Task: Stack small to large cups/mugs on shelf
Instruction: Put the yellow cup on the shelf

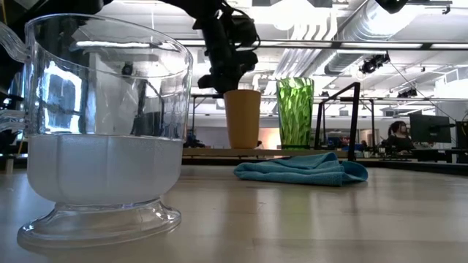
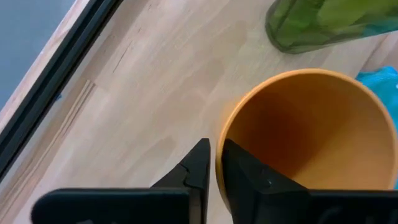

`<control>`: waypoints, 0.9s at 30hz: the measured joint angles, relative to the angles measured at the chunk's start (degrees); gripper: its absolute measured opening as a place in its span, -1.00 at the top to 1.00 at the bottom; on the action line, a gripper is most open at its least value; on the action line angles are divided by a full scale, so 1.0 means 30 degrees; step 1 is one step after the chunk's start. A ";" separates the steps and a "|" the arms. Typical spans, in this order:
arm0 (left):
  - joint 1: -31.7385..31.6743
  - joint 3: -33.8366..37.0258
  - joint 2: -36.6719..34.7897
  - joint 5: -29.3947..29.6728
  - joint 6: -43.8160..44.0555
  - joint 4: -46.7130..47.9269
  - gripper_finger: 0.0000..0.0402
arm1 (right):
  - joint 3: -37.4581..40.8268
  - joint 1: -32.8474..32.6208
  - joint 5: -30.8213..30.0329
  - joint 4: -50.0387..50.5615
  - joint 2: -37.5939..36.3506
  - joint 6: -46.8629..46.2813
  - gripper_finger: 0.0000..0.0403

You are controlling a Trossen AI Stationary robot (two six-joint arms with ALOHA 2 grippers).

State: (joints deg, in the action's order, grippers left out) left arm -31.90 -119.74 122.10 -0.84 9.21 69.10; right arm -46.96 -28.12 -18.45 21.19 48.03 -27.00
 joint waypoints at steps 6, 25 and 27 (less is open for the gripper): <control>0.0015 0.0000 -0.0016 -0.0081 0.0000 -0.0022 0.78 | 0.0000 0.0000 0.0000 0.0000 0.0000 0.0000 0.15; 0.0007 -0.0007 -0.0117 -0.0578 0.0007 0.0015 0.77 | 0.0000 0.0000 0.0001 0.0146 0.0000 0.0000 0.15; 0.0007 -0.0007 -0.0117 -0.0578 0.0007 0.0015 0.77 | 0.0000 0.0000 0.0005 0.0146 0.0000 0.0000 0.15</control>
State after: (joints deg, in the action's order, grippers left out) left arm -31.88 -119.77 121.75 -2.57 9.23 69.14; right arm -46.96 -28.12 -18.44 21.63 48.03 -27.00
